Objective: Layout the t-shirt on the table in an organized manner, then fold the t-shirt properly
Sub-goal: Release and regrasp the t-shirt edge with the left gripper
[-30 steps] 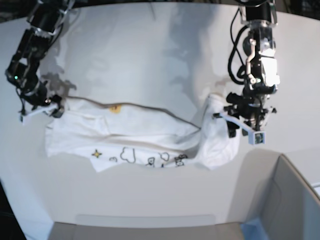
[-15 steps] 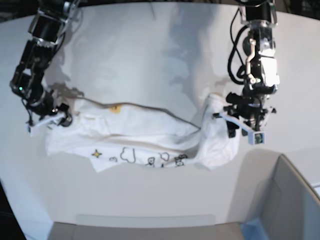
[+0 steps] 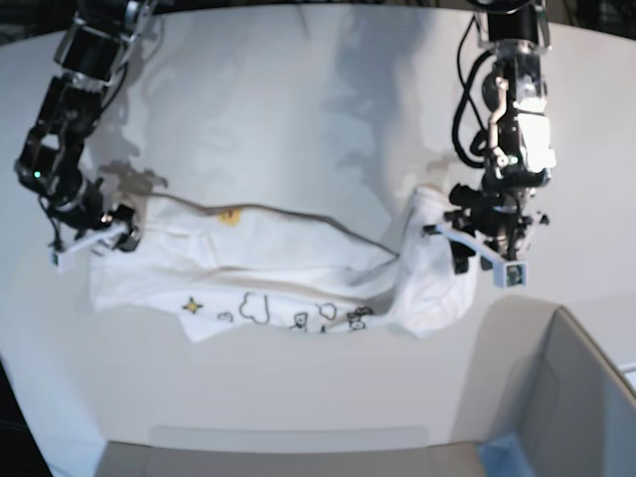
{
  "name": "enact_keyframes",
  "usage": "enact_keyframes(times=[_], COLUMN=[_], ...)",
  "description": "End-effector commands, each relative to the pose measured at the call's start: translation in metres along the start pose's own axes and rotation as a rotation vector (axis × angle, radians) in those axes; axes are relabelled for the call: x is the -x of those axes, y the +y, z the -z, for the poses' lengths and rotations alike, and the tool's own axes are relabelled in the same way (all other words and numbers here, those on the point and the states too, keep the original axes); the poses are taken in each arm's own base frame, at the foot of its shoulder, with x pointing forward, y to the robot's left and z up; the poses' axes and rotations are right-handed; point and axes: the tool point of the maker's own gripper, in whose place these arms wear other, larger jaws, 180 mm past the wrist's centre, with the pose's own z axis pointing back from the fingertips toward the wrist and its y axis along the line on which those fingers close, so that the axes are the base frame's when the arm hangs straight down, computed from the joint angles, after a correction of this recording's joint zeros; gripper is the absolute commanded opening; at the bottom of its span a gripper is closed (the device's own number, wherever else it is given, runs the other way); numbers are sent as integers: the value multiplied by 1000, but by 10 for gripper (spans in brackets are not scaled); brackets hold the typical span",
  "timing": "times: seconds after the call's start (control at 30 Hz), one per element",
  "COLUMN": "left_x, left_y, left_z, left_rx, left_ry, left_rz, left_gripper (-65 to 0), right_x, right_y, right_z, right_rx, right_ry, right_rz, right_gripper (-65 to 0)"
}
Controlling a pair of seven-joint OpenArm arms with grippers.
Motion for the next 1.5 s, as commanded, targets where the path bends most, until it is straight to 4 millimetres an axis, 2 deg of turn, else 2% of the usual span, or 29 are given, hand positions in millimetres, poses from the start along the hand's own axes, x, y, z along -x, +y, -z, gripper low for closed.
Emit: enact_keyframes(times=[0.0, 0.07, 0.13, 0.33, 0.53, 0.63, 0.77, 0.9, 1.03, 1.17, 1.33, 1.47], left_x=[-17, -17, -17, -16, -10, 4, 30, 33, 34, 37, 56, 55], left_y=[-1, -1, -2, -8, -20, -43, -70, -77, -74, -57, -72, -85], left_z=[-2, -2, -2, -1, -1, -2, -6, -7, -5, 1, 5, 4], left_rx=[2, 2, 4, 17, 42, 98, 167, 180, 168, 67, 57, 22], left_ry=[-55, -55, -56, -55, -38, -4, 47, 55, 57, 55, 79, 33], left_rz=[5, 5, 3, -14, -20, 32, 105, 110, 115, 159, 301, 479], left_gripper=[-394, -394, -394, -394, -394, -393, -392, -392, -391, -390, -387, -338], right_x=[-20, -23, -22, -24, -36, -59, -96, -118, -117, -109, -106, -106], right_y=[6, 10, 10, 7, 12, 15, 34, 47, 47, 45, 44, 44], right_z=[-4, -3, 2, 15, 14, 7, -15, -30, -30, -27, -26, -26], right_rx=[-20, -27, -31, -39, -46, -49, -70, -85, -84, -83, -80, -80], right_ry=[-53, -58, -49, -22, -46, -94, -204, -271, -268, -251, -245, -245], right_rz=[-15, -14, -1, 41, 35, 10, -53, -90, -90, -84, -83, -83], right_gripper=[-350, -355, -395, -647, -650, -650, -650, -650, -650, -650, -650, -650])
